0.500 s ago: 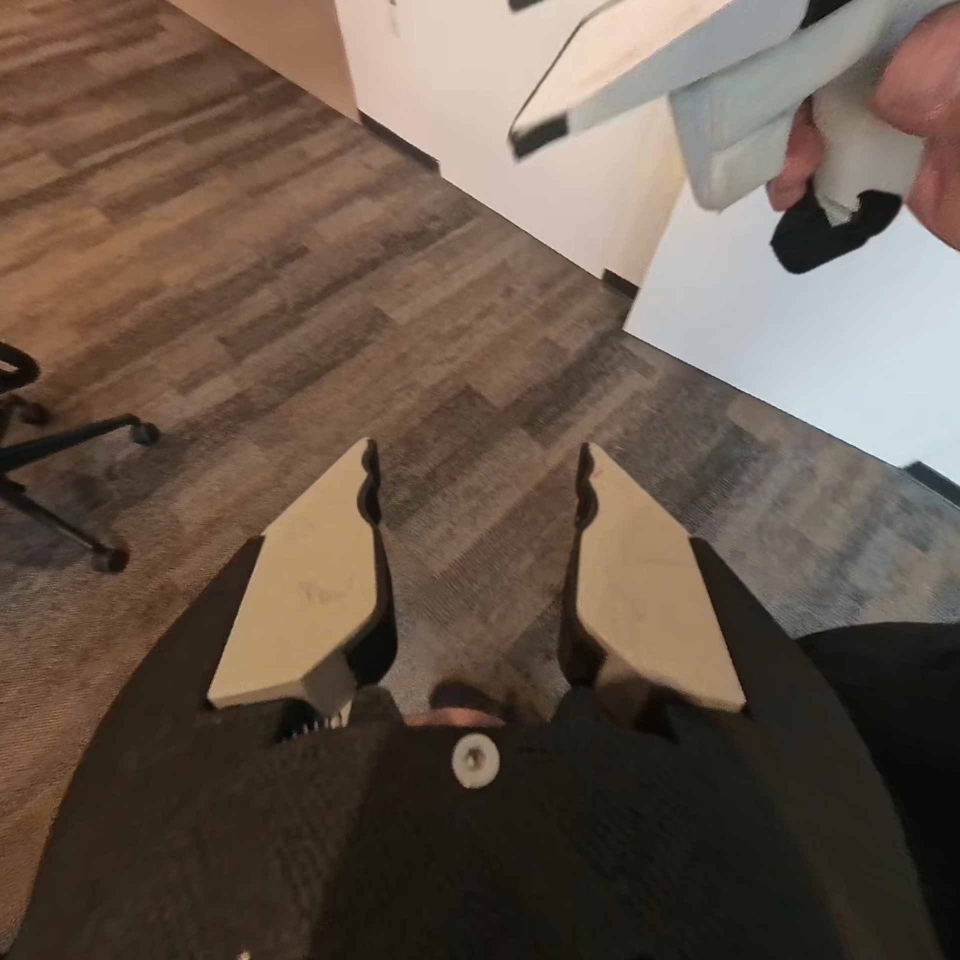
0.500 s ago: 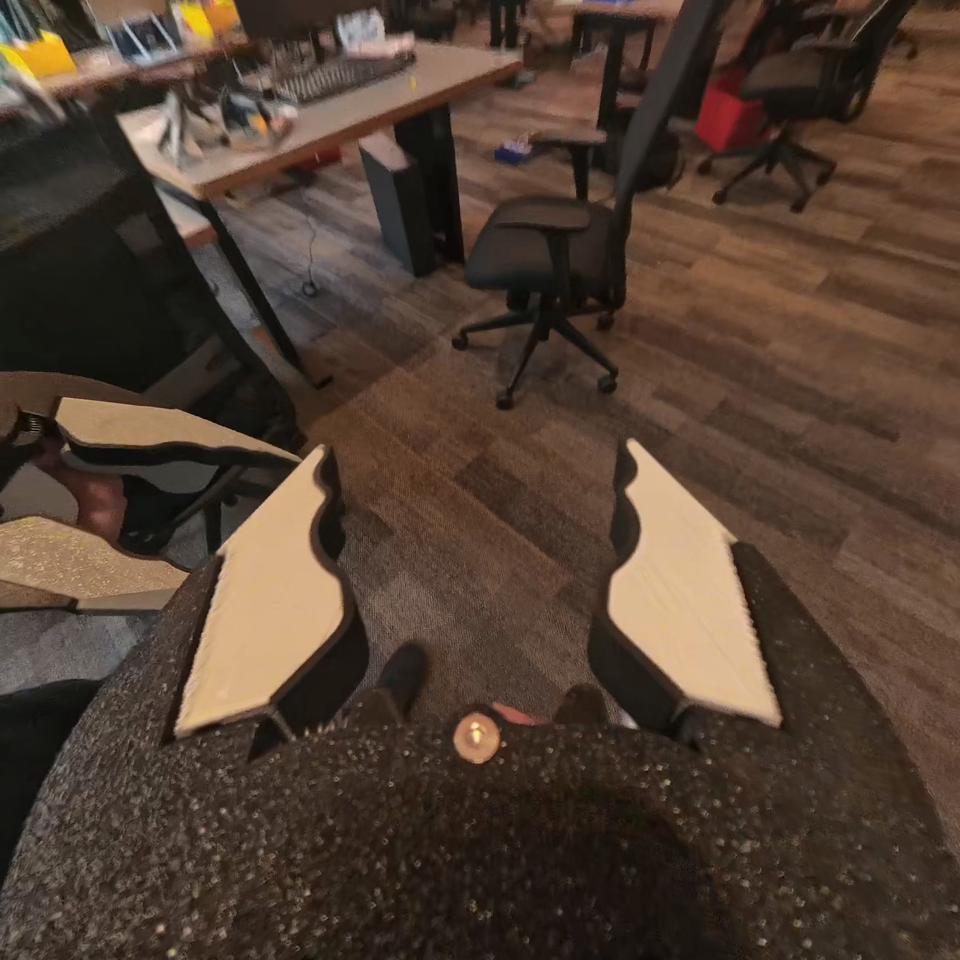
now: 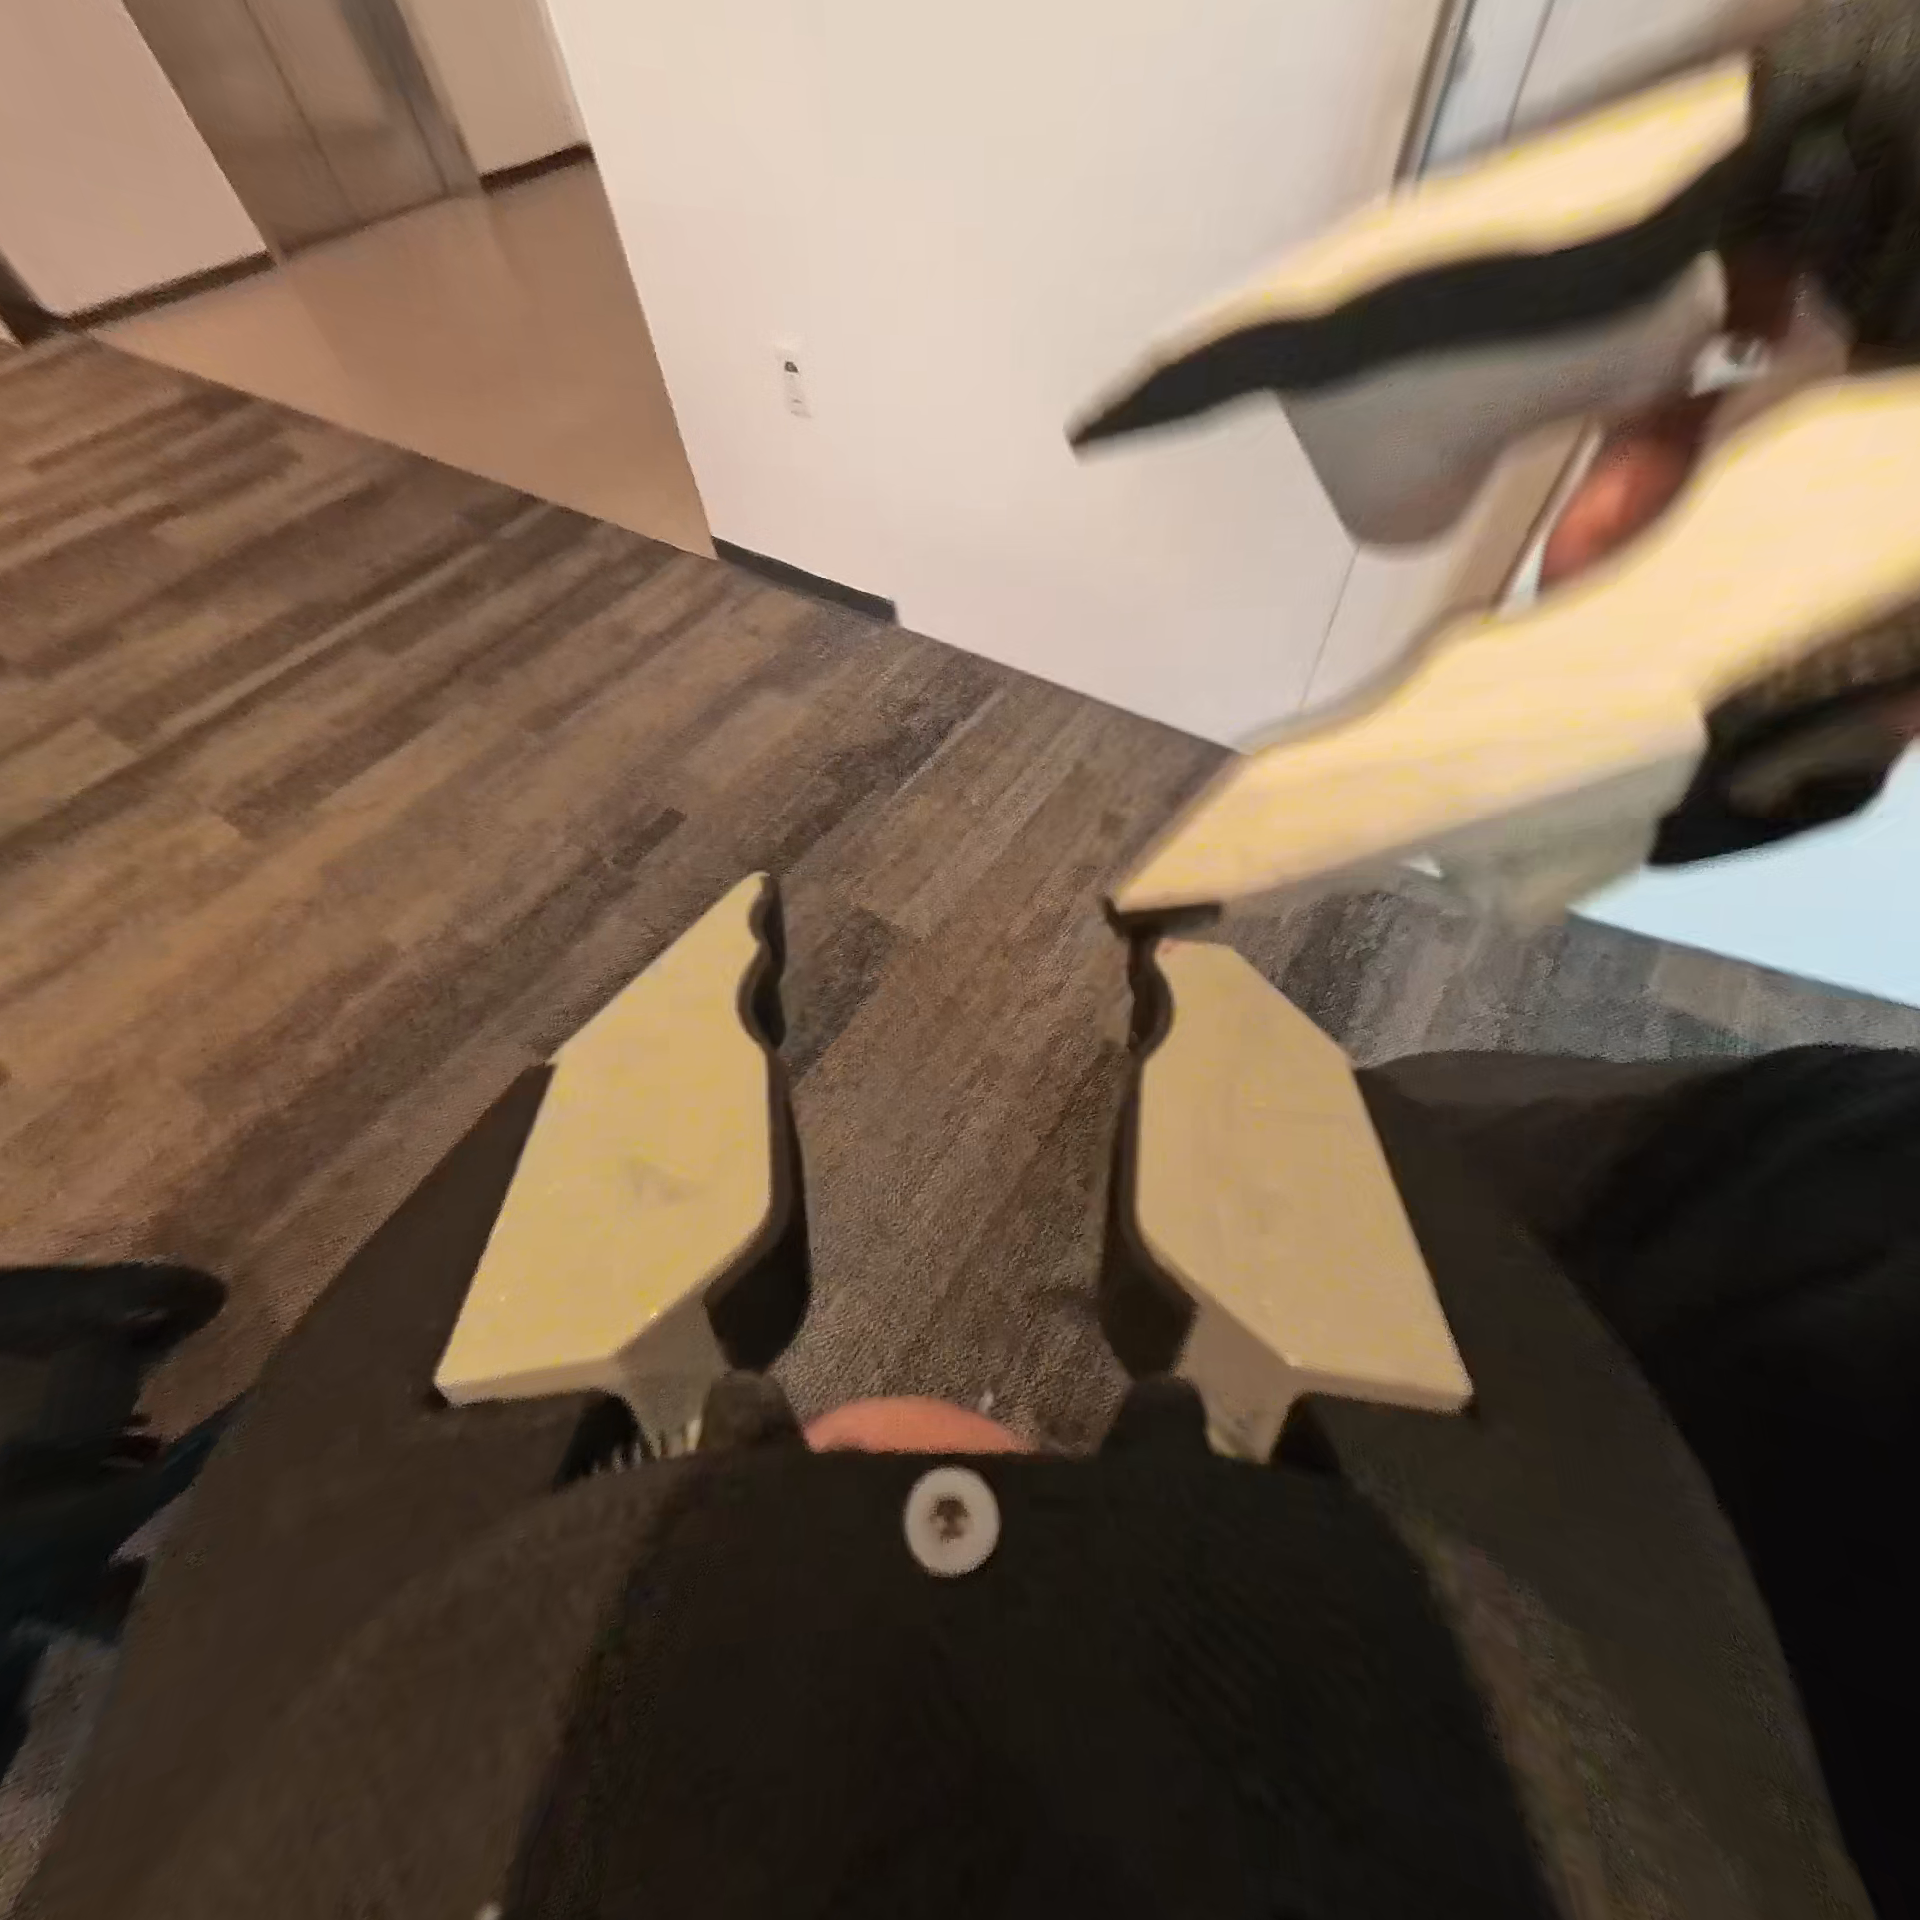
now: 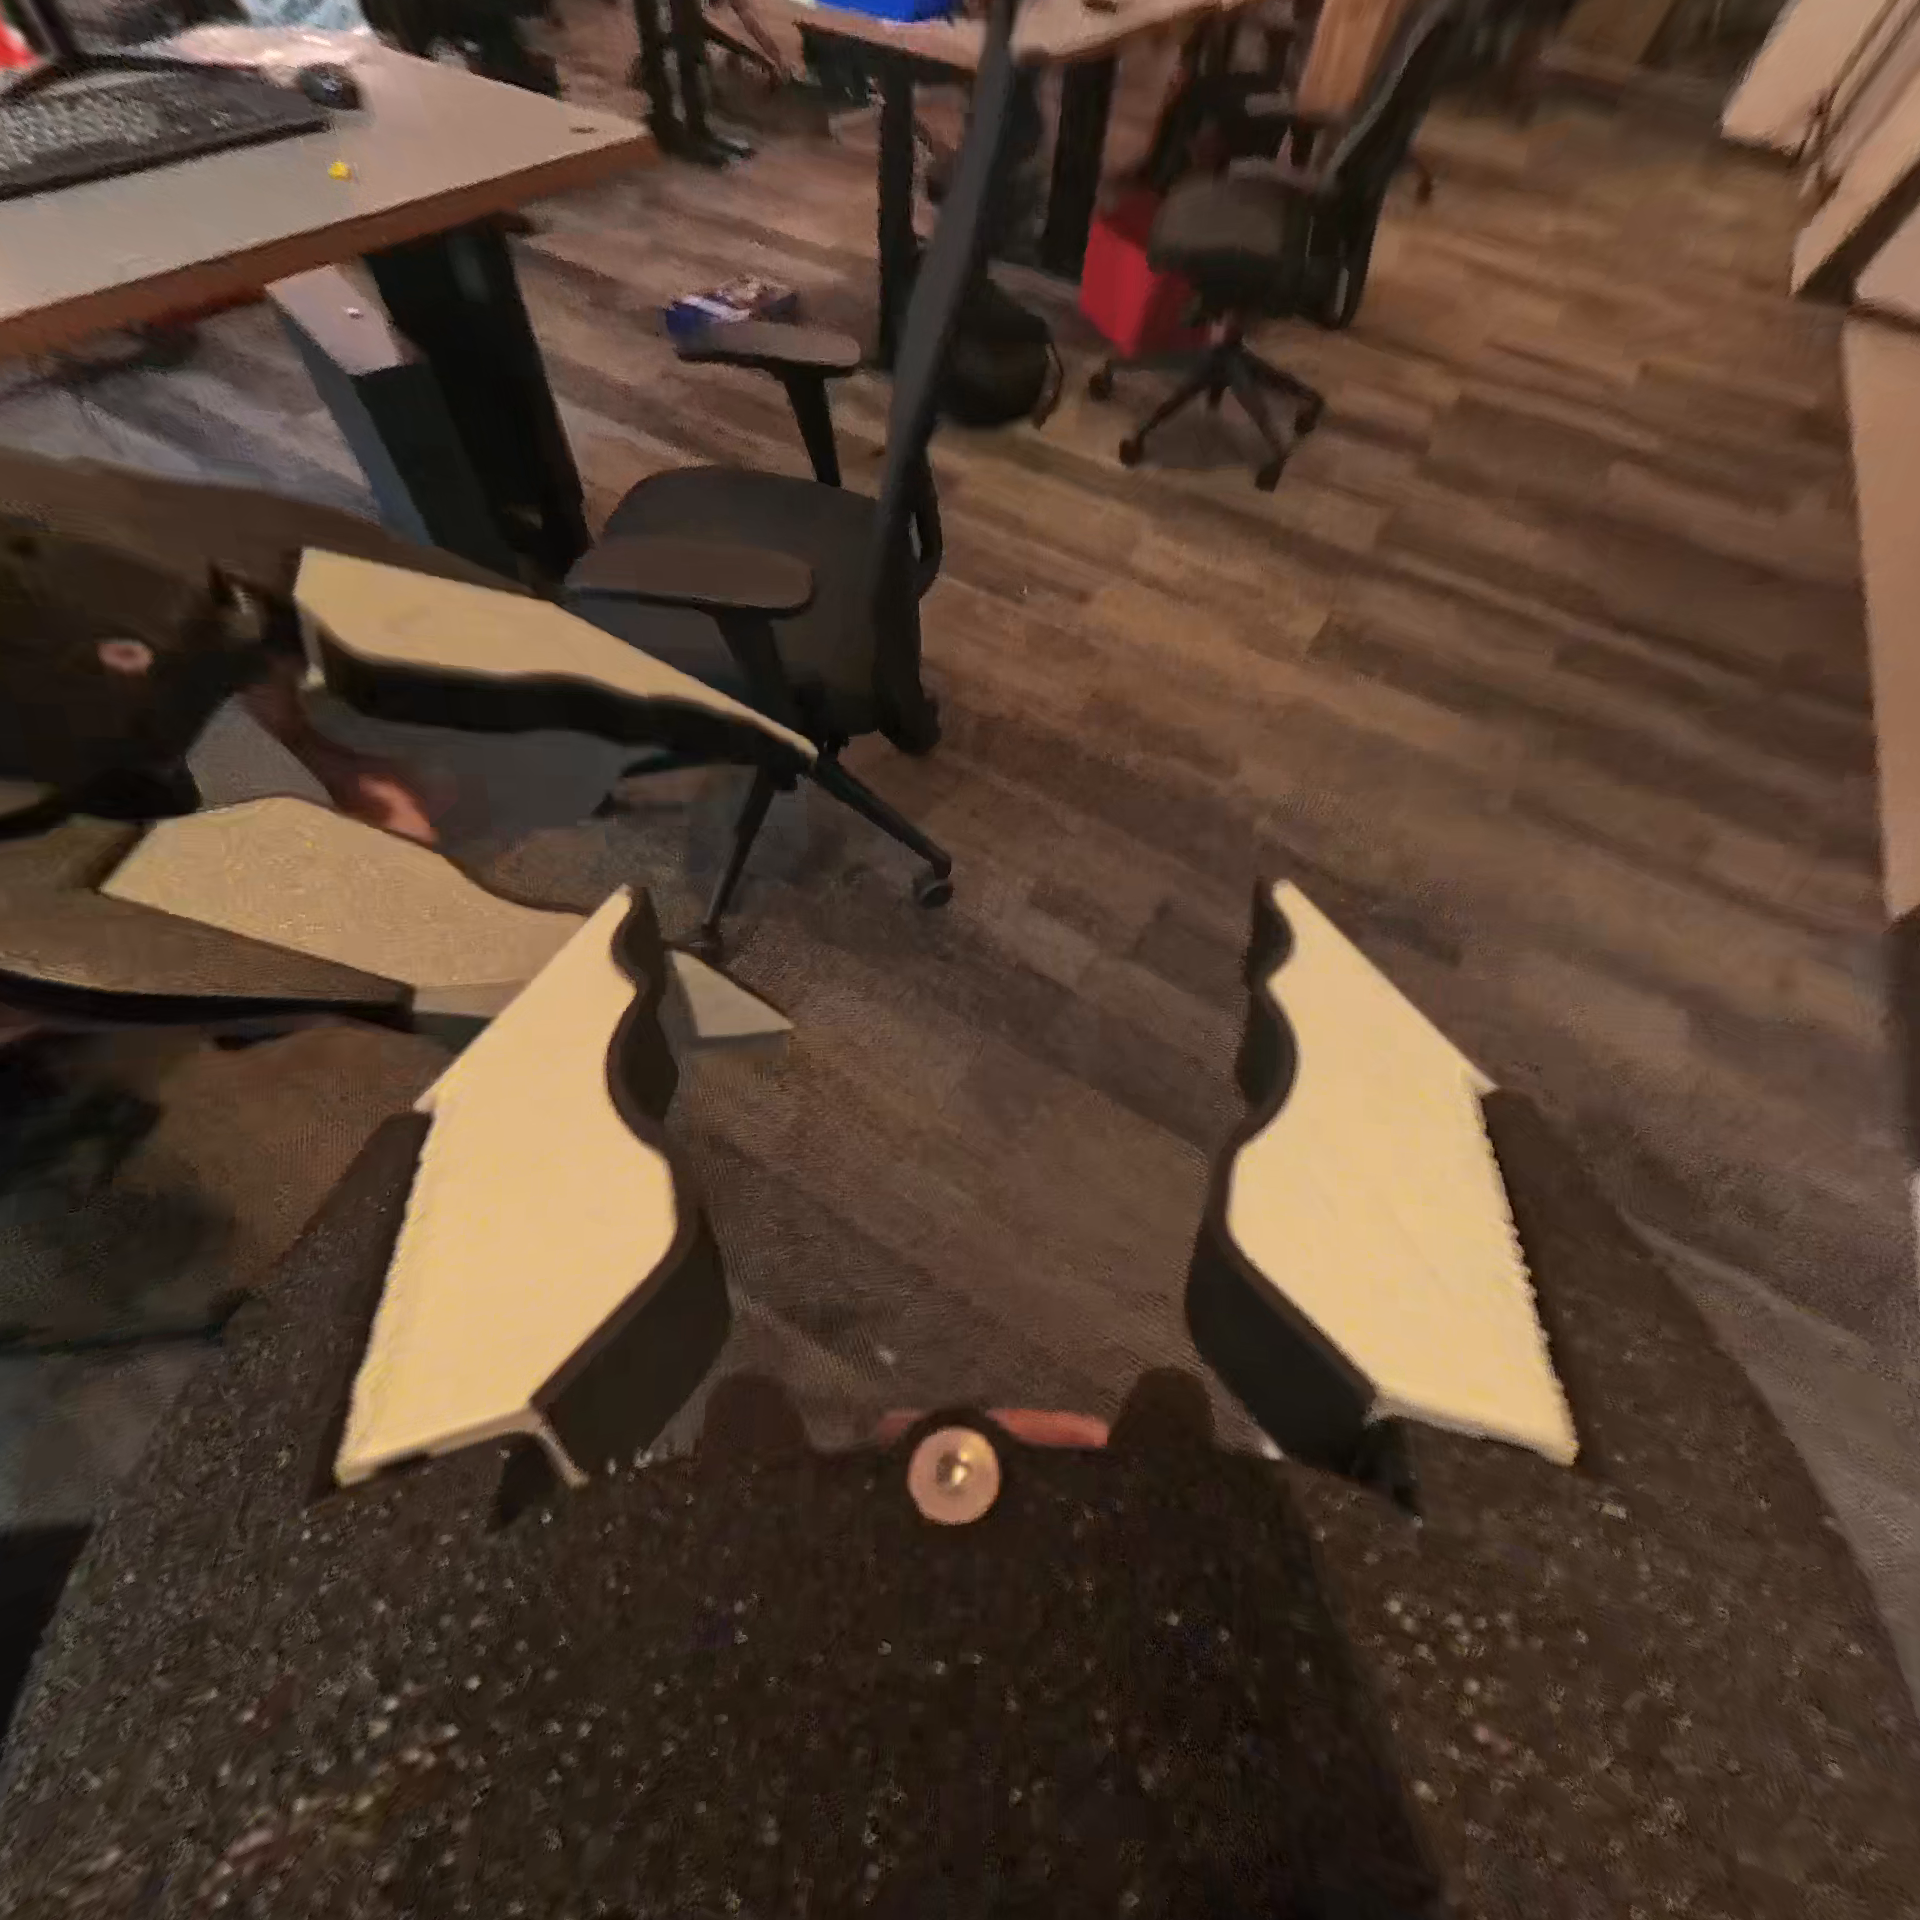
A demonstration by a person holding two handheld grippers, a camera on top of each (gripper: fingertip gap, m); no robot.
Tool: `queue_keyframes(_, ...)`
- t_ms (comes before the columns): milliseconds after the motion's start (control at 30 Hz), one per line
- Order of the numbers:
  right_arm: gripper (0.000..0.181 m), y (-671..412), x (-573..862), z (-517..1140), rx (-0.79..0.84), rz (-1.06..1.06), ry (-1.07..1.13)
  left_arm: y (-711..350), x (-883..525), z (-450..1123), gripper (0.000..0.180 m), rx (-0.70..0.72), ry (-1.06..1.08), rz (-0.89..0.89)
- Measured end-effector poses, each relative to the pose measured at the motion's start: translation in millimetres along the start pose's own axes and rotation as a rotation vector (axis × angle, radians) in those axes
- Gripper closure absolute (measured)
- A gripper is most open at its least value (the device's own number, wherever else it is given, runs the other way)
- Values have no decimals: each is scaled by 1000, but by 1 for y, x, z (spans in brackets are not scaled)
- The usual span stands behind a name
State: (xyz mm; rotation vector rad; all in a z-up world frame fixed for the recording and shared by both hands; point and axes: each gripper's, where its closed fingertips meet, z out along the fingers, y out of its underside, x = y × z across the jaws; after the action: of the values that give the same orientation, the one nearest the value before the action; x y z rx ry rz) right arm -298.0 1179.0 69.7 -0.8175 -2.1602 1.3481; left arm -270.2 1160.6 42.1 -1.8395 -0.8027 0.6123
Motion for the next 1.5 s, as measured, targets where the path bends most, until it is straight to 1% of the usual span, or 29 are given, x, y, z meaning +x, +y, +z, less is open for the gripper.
queue_keyframes(33,71,-4,15,20,23,52,10,-4,-20,17,113,-29,37,-15)
queue_keyframes(67,72,-4,29,41,38,81,4,-3,-41,35,106,-59,59,-24)
queue_keyframes(100,77,-4,42,65,48,95,-20,-1,-61,55,102,-74,64,-25)
queue_keyframes(133,87,-3,52,90,40,105,-66,3,-81,75,102,-80,63,-15)
queue_keyframes(167,100,-3,61,115,12,119,-122,6,-101,96,106,-82,55,-7)
queue_keyframes(200,107,-5,73,139,-17,121,-176,7,-120,115,112,-84,45,-5)
queue_keyframes(233,108,-10,89,165,-36,110,-211,6,-140,134,119,-79,31,-8)
queue_keyframes(267,104,-15,109,190,-48,86,-239,5,-160,153,125,-70,18,-10)
queue_keyframes(333,89,-29,155,239,-41,49,-266,-2,-201,194,137,-84,3,-2)
queue_keyframes(400,96,-52,202,284,-37,51,-295,-13,-246,230,148,-127,-18,23)
queue_keyframes(467,95,-85,241,320,-30,31,-336,-39,-297,258,151,-151,-56,31)
queue_keyframes(567,95,-132,293,376,-10,-37,-349,-83,-379,290,151,-111,-150,21)
queue_keyframes(667,93,-169,329,440,-10,-61,-391,-107,-459,321,151,-64,-231,-59)
queue_keyframes(733,93,-186,347,487,0,-77,-392,-118,-506,344,156,-30,-255,-85)
queue_keyframes(833,93,-208,365,563,0,-58,-402,-139,-576,373,155,27,-245,-117)
queue_keyframes(933,93,-234,379,639,5,-34,-405,-164,-646,392,145,70,-185,-142)
queue_keyframes(1033,96,-265,396,713,-18,-37,-377,-202,-729,400,138,164,-168,-113)
queue_keyframes(1067,96,-279,398,734,-27,-20,-392,-214,-757,403,129,174,-157,-106)
queue_keyframes(1100,97,-295,400,753,-15,-10,-402,-223,-784,406,113,174,-148,-108)
queue_keyframes(1133,100,-313,405,779,1,-9,-407,-231,-811,409,103,175,-132,-106)
queue_keyframes(1233,101,-346,406,842,-20,-6,-462,-242,-895,415,98,172,-160,-138)
queue_keyframes(1300,100,-363,408,886,5,-34,-469,-243,-943,415,92,180,-173,-159)
queue_keyframes(1400,96,-373,404,964,-33,-68,-531,-233,-1020,413,93,165,-249,-129)
queue_keyframes(1500,95,-391,400,1038,-50,-105,-634,-207,-1091,420,93,111,-291,-171)
